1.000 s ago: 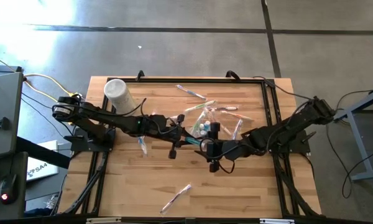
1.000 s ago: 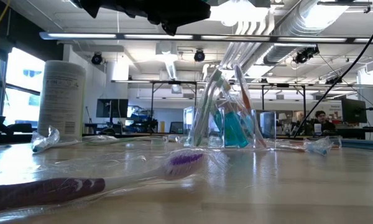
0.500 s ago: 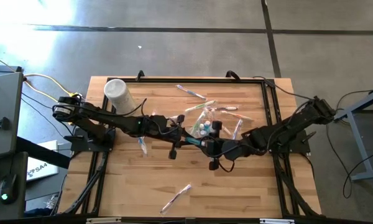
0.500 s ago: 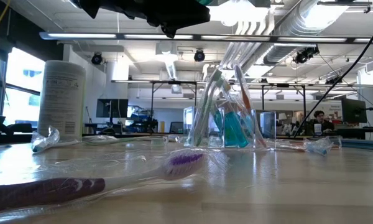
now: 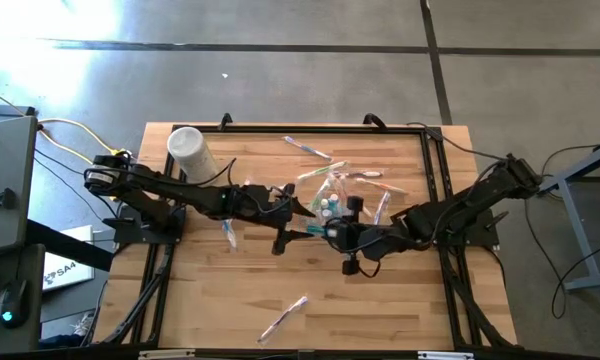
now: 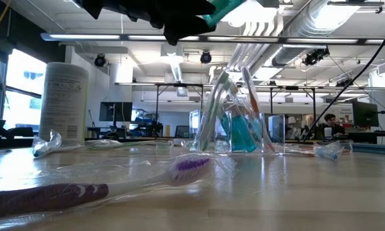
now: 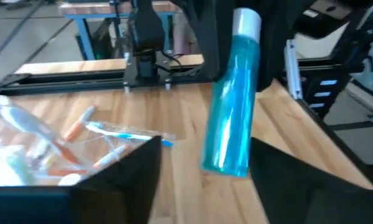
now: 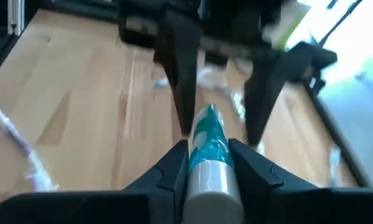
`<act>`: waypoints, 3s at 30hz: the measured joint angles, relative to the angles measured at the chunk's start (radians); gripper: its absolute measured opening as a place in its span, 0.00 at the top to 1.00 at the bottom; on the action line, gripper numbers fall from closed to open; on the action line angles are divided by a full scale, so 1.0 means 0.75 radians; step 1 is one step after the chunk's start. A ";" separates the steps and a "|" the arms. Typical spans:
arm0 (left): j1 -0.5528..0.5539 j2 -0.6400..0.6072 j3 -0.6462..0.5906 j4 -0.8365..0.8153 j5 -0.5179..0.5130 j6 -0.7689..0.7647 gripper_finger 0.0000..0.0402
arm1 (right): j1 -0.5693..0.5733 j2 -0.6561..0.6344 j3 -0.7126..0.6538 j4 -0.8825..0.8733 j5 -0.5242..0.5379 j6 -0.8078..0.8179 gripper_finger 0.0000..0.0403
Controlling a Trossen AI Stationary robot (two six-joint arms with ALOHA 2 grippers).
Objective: Pick & Place toothbrushing station
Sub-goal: Put the blue mouthwash into the transparent organizer
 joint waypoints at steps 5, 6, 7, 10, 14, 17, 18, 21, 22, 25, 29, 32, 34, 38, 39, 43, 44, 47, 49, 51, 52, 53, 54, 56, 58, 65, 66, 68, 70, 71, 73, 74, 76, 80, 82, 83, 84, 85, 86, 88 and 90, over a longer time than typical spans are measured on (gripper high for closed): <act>0.000 -0.001 0.001 -0.106 -0.015 0.079 0.25 | -0.027 -0.044 0.000 -0.253 -0.077 0.286 0.79; 0.000 -0.001 0.001 -0.135 -0.016 0.087 0.23 | -0.042 -0.052 0.000 -0.302 -0.098 0.344 0.79; 0.001 -0.009 0.001 -0.176 -0.023 0.088 0.22 | -0.060 -0.057 0.000 -0.341 -0.107 0.394 0.79; 0.001 -0.032 0.003 -0.263 -0.045 0.091 0.21 | -0.122 -0.058 0.000 -0.449 -0.130 0.470 0.79; 0.001 -0.084 0.002 -0.399 -0.066 0.084 0.21 | -0.227 -0.058 0.000 -0.515 -0.209 0.484 0.79; 0.001 -0.140 0.001 -0.499 -0.072 0.045 0.21 | -0.309 -0.058 0.000 -0.531 -0.278 0.493 0.79; 0.001 -0.152 0.003 -0.509 -0.072 0.031 0.21 | -0.333 -0.058 0.000 -0.539 -0.303 0.493 0.79; 0.001 -0.195 0.000 -0.606 -0.072 0.008 0.21 | -0.403 -0.058 0.000 -0.568 -0.367 0.489 0.79; 0.001 -0.200 0.002 -0.613 -0.072 -0.006 0.20 | -0.420 -0.056 0.000 -0.570 -0.379 0.483 0.79; 0.001 -0.223 0.001 -0.715 -0.072 -0.050 0.20 | -0.451 -0.032 0.000 -0.571 -0.397 0.478 0.79; 0.001 -0.220 0.001 -0.822 -0.067 -0.096 0.20 | -0.480 0.005 0.002 -0.562 -0.413 0.468 0.79; 0.001 -0.221 0.001 -0.867 -0.066 -0.121 0.20 | -0.510 0.048 0.002 -0.565 -0.446 0.466 0.79; 0.001 -0.220 0.001 -0.879 -0.065 -0.125 0.20 | -0.527 0.074 0.002 -0.558 -0.478 0.462 0.79; 0.001 -0.220 0.001 -0.869 -0.065 -0.125 0.20 | -0.561 0.146 0.002 -0.558 -0.532 0.453 0.79; 0.001 -0.220 0.001 -0.862 -0.065 -0.125 0.20 | -0.571 0.165 0.002 -0.559 -0.557 0.444 0.79; 0.001 -0.220 0.001 -0.856 -0.065 -0.125 0.20 | -0.605 0.233 0.001 -0.553 -0.644 0.435 0.79; 0.001 -0.220 0.001 -0.857 -0.065 -0.125 0.20 | -0.613 0.249 0.001 -0.554 -0.662 0.432 0.79; 0.001 -0.220 0.001 -0.857 -0.064 -0.125 0.20 | -0.634 0.286 0.001 -0.558 -0.717 0.411 0.79; 0.001 -0.220 0.001 -0.856 -0.064 -0.124 0.20 | -0.646 0.295 0.001 -0.557 -0.727 0.407 0.79; 0.001 -0.220 0.001 -0.857 -0.064 -0.124 0.20 | -0.656 0.304 0.002 -0.549 -0.736 0.407 0.79; 0.001 -0.220 0.001 -0.857 -0.064 -0.125 0.20 | -0.660 0.306 0.002 -0.543 -0.740 0.407 0.79; 0.001 -0.220 0.001 -0.856 -0.064 -0.124 0.20 | -0.664 0.306 0.003 -0.540 -0.751 0.407 0.79; 0.001 -0.220 0.001 -0.857 -0.064 -0.124 0.20 | -0.668 0.306 0.003 -0.539 -0.760 0.406 0.78; 0.001 -0.220 0.001 -0.857 -0.063 -0.125 0.20 | -0.669 0.307 0.003 -0.536 -0.761 0.408 0.76; 0.001 -0.220 0.001 -0.857 -0.063 -0.124 0.20 | -0.670 0.307 0.003 -0.532 -0.757 0.407 0.76; 0.001 -0.220 0.001 -0.856 -0.063 -0.124 0.20 | -0.676 0.308 0.002 -0.504 -0.781 0.408 0.78; 0.001 -0.220 0.001 -0.856 -0.064 -0.124 0.20 | -0.678 0.308 0.002 -0.504 -0.786 0.418 0.77; 0.001 -0.220 0.001 -0.857 -0.063 -0.124 0.20 | -0.684 0.308 0.002 -0.504 -0.791 0.437 0.77; 0.001 -0.220 0.001 -0.857 -0.063 -0.124 0.20 | -0.686 0.308 0.002 -0.503 -0.791 0.438 0.76; 0.001 -0.220 0.001 -0.857 -0.063 -0.124 0.20 | -0.686 0.308 0.002 -0.501 -0.788 0.438 0.76; 0.001 -0.219 0.001 -0.857 -0.063 -0.124 0.20 | -0.686 0.308 0.001 -0.496 -0.785 0.437 0.75; 0.001 -0.219 0.001 -0.857 -0.063 -0.124 0.20 | -0.686 0.308 0.001 -0.492 -0.785 0.437 0.74; 0.001 -0.219 0.001 -0.857 -0.063 -0.124 0.20 | -0.686 0.309 0.001 -0.475 -0.781 0.437 0.72; 0.001 -0.219 0.001 -0.860 -0.063 -0.124 0.20 | -0.685 0.310 0.001 -0.463 -0.749 0.444 0.69; 0.001 -0.219 0.001 -0.864 -0.063 -0.124 0.20 | -0.685 0.310 0.001 -0.464 -0.752 0.446 0.66; 0.001 -0.219 0.001 -0.864 -0.064 -0.124 0.20 | -0.685 0.310 0.001 -0.464 -0.752 0.446 0.65; 0.001 -0.219 0.001 -0.864 -0.064 -0.124 0.20 | -0.685 0.310 0.001 -0.464 -0.752 0.446 0.63; 0.001 -0.219 0.001 -0.864 -0.063 -0.124 0.20 | -0.685 0.310 0.001 -0.464 -0.753 0.446 0.62; 0.001 -0.219 0.001 -0.864 -0.063 -0.124 0.20 | -0.685 0.310 0.001 -0.464 -0.754 0.446 0.60; 0.001 -0.219 0.001 -0.864 -0.064 -0.124 0.20 | -0.685 0.310 0.001 -0.461 -0.756 0.444 0.56; 0.001 -0.219 0.001 -0.864 -0.063 -0.124 0.20 | -0.685 0.304 0.001 -0.456 -0.772 0.442 0.53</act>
